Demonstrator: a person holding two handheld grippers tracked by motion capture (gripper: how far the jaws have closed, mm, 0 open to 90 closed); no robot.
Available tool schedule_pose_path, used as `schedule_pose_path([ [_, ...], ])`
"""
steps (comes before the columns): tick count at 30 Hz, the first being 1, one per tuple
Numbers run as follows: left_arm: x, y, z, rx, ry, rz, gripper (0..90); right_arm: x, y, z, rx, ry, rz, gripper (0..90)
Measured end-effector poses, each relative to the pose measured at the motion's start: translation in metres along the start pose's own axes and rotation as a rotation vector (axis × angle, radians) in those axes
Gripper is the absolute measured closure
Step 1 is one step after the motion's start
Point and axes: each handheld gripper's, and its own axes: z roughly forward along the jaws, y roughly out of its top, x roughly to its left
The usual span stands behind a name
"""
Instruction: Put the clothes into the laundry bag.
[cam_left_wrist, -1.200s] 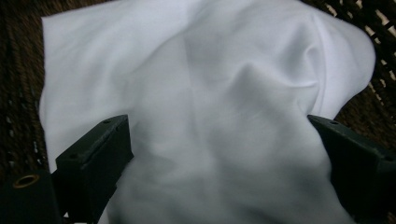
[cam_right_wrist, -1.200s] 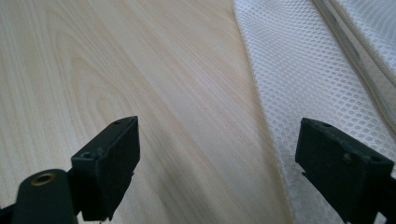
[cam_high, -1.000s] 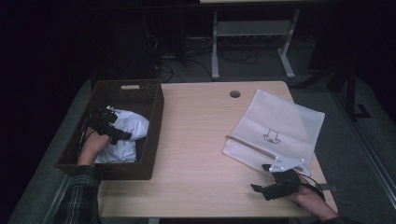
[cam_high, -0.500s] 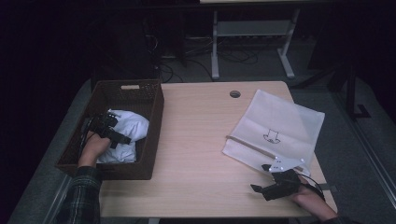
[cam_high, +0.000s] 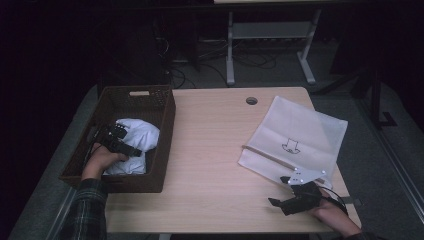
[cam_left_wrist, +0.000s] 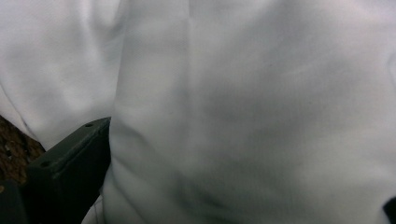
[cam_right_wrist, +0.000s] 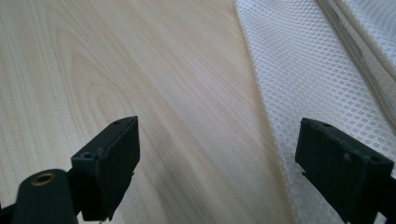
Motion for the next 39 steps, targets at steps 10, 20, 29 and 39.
schedule_pose_path([
  [10,-0.005,0.003,-0.003,0.044,0.02,0.012,8.4,0.0,0.0,0.0,0.001,0.001,-0.005,13.1],
  [20,-0.004,0.005,-0.014,0.066,0.019,-0.024,43.0,0.001,0.0,0.0,0.001,0.006,-0.006,13.1],
  [29,-0.002,0.004,-0.023,0.049,0.005,-0.03,59.4,0.0,0.0,0.0,0.001,0.004,-0.004,13.1],
  [39,0.003,0.007,-0.038,0.0,-0.038,-0.057,60.4,0.0,-0.001,-0.001,-0.001,0.0,0.0,13.1],
])
